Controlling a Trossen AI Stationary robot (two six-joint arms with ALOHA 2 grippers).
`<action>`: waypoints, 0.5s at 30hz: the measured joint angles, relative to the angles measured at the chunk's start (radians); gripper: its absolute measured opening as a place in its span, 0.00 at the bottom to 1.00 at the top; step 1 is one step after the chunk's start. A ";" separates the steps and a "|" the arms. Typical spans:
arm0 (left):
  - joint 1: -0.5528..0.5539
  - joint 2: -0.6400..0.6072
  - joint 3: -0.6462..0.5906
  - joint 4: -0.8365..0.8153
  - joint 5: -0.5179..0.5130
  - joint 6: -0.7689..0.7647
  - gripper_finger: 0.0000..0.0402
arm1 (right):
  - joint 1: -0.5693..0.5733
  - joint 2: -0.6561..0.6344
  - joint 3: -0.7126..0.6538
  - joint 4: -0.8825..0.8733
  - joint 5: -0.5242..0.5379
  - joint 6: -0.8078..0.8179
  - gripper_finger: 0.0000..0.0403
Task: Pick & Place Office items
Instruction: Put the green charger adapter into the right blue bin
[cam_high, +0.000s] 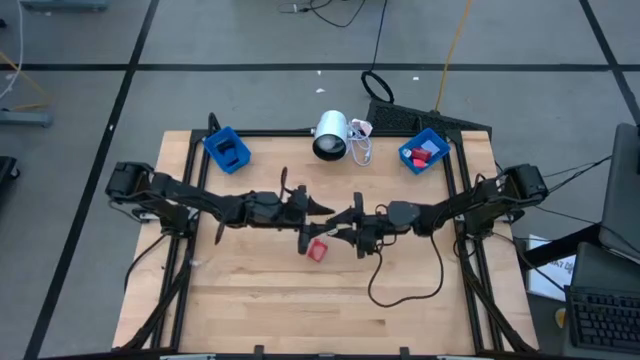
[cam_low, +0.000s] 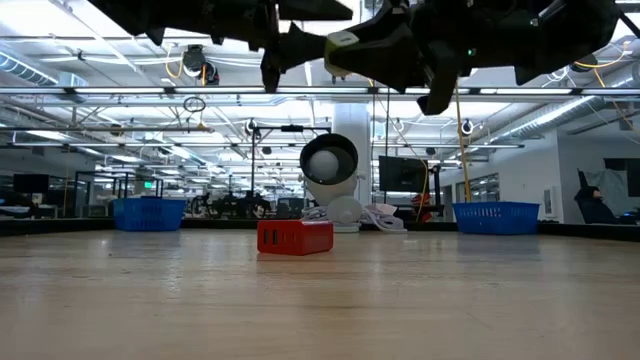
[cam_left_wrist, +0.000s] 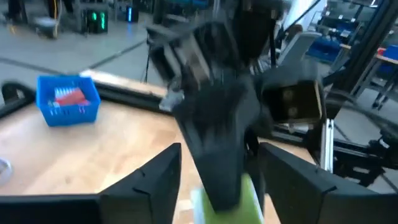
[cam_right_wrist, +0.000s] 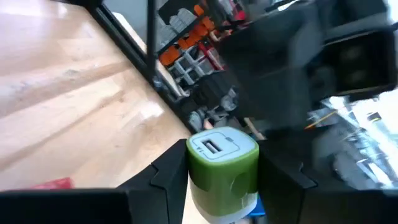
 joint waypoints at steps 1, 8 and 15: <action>0.000 -0.006 0.000 0.003 0.000 0.019 0.55 | 0.000 0.001 0.000 -0.004 0.004 0.015 0.36; -0.005 -0.074 0.000 -0.056 0.000 0.235 0.63 | 0.000 0.000 0.000 -0.044 0.055 0.043 0.35; 0.004 -0.261 0.000 -0.328 -0.042 0.334 0.67 | -0.008 -0.013 0.000 -0.088 0.101 0.282 0.35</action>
